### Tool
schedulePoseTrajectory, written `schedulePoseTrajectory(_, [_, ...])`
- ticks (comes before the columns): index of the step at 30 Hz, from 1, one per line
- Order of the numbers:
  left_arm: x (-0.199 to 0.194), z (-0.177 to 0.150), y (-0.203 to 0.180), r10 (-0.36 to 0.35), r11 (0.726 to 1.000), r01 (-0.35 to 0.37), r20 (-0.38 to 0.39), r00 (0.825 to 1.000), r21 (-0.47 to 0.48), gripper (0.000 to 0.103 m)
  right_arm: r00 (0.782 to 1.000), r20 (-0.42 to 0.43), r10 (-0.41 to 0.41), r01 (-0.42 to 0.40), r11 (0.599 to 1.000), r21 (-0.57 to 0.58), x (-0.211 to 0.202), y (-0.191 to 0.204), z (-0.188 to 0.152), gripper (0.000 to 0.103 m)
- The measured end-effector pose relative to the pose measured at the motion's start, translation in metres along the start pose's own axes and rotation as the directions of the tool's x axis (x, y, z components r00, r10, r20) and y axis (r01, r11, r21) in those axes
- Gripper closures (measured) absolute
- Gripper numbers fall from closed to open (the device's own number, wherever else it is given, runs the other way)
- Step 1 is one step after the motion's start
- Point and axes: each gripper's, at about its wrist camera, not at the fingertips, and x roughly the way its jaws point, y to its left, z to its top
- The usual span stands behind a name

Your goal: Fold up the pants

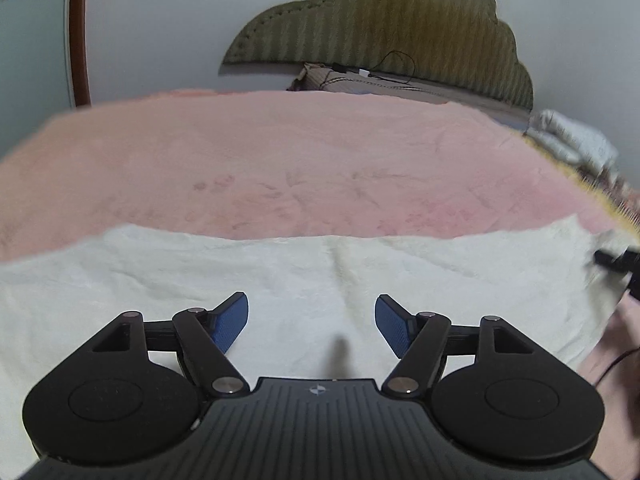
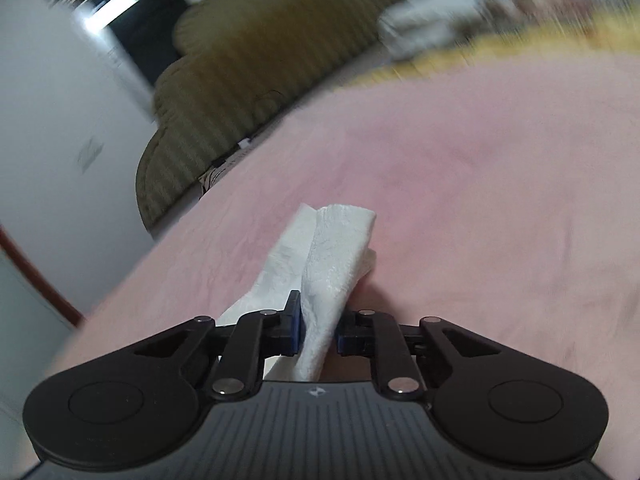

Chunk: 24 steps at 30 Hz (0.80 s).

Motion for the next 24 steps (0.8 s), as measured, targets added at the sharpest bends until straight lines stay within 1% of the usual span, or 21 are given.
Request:
schedulePoseTrajectory(1, [0.003,0.003,0.005,-0.053,0.996,0.051,-0.016,0.998,-0.068,0.028,0.999,0.034,-0.01,0.014,0.99,-0.139,-0.006,0.022,-0.002,0.089])
schedulePoseTrajectory(2, [0.008,0.007,0.012,-0.125,0.98,0.118,-0.033,0.992,-0.159,0.026,0.998,0.058,0.003,0.011,0.968,-0.251,-0.013,0.041,-0.004,0.09])
schedulePoseTrajectory(3, [0.014,0.011,0.019,-0.209,0.946,0.191,-0.043,0.977,-0.263,0.025,0.997,0.069,0.028,-0.002,0.936,-0.352,-0.018,0.06,-0.008,0.09])
schedulePoseTrajectory(4, [0.02,0.012,0.025,-0.291,0.897,0.256,-0.046,0.956,-0.359,0.023,0.995,0.063,0.071,-0.034,0.887,-0.461,-0.024,0.082,-0.014,0.09])
schedulePoseTrajectory(5, [0.027,0.013,0.029,-0.368,0.84,0.315,-0.038,0.929,-0.442,0.02,0.994,0.049,0.102,-0.06,0.845,-0.532,-0.027,0.098,-0.021,0.09])
schedulePoseTrajectory(6, [0.036,0.014,0.032,-0.441,0.772,0.368,-0.02,0.897,-0.519,0.019,0.991,0.029,0.131,-0.088,0.798,-0.596,-0.03,0.113,-0.029,0.09])
schedulePoseTrajectory(7, [0.043,0.014,0.032,-0.498,0.711,0.408,0.0,0.867,-0.573,0.015,0.987,0.0,0.161,-0.123,0.753,-0.646,-0.032,0.127,-0.039,0.09])
schedulePoseTrajectory(9, [0.06,0.014,0.027,-0.589,0.604,0.468,0.035,0.807,-0.645,0.01,0.978,-0.056,0.2,-0.182,0.699,-0.692,-0.035,0.143,-0.056,0.09])
schedulePoseTrajectory(10, [0.067,0.014,0.023,-0.617,0.57,0.48,0.039,0.786,-0.667,0.008,0.973,-0.081,0.215,-0.209,0.681,-0.702,-0.037,0.149,-0.063,0.09])
schedulePoseTrajectory(11, [0.076,0.014,0.018,-0.637,0.545,0.483,0.035,0.77,-0.686,0.008,0.968,-0.101,0.228,-0.231,0.669,-0.706,-0.039,0.152,-0.069,0.09])
schedulePoseTrajectory(12, [0.083,0.015,0.013,-0.65,0.531,0.479,0.027,0.76,-0.699,0.007,0.963,-0.121,0.243,-0.255,0.659,-0.707,-0.042,0.156,-0.074,0.09])
schedulePoseTrajectory(14, [0.098,0.015,0.004,-0.661,0.523,0.464,0.004,0.75,-0.715,0.007,0.951,-0.151,0.268,-0.294,0.647,-0.704,-0.046,0.159,-0.08,0.09])
schedulePoseTrajectory(16, [0.111,0.015,-0.003,-0.662,0.518,0.437,-0.021,0.749,-0.735,0.007,0.943,-0.179,0.28,-0.321,0.633,-0.704,-0.05,0.16,-0.085,0.09])
schedulePoseTrajectory(18, [0.121,0.014,-0.005,-0.665,0.512,0.425,-0.032,0.746,-0.747,0.012,0.933,-0.206,0.296,-0.35,0.605,-0.716,-0.055,0.163,-0.09,0.09])
schedulePoseTrajectory(19, [0.122,0.016,-0.004,-0.663,0.518,0.425,-0.034,0.748,-0.742,0.022,0.927,-0.216,0.305,-0.362,0.588,-0.724,-0.058,0.165,-0.092,0.09])
schedulePoseTrajectory(20, [0.122,0.018,-0.003,-0.659,0.532,0.43,-0.037,0.751,-0.73,0.04,0.923,-0.225,0.311,-0.372,0.576,-0.728,-0.06,0.166,-0.094,0.09])
schedulePoseTrajectory(21, [0.119,0.022,-0.002,-0.651,0.562,0.437,-0.05,0.758,-0.702,0.051,0.917,-0.242,0.318,-0.388,0.562,-0.73,-0.062,0.169,-0.097,0.09])
schedulePoseTrajectory(22, [0.114,0.025,-0.001,-0.627,0.612,0.433,-0.074,0.775,-0.662,0.071,0.912,-0.255,0.322,-0.399,0.55,-0.734,-0.062,0.171,-0.1,0.09])
schedulePoseTrajectory(24, [0.097,0.032,0.002,-0.545,0.73,0.405,-0.111,0.831,-0.55,0.087,0.904,-0.27,0.332,-0.414,0.519,-0.748,-0.062,0.179,-0.107,0.09])
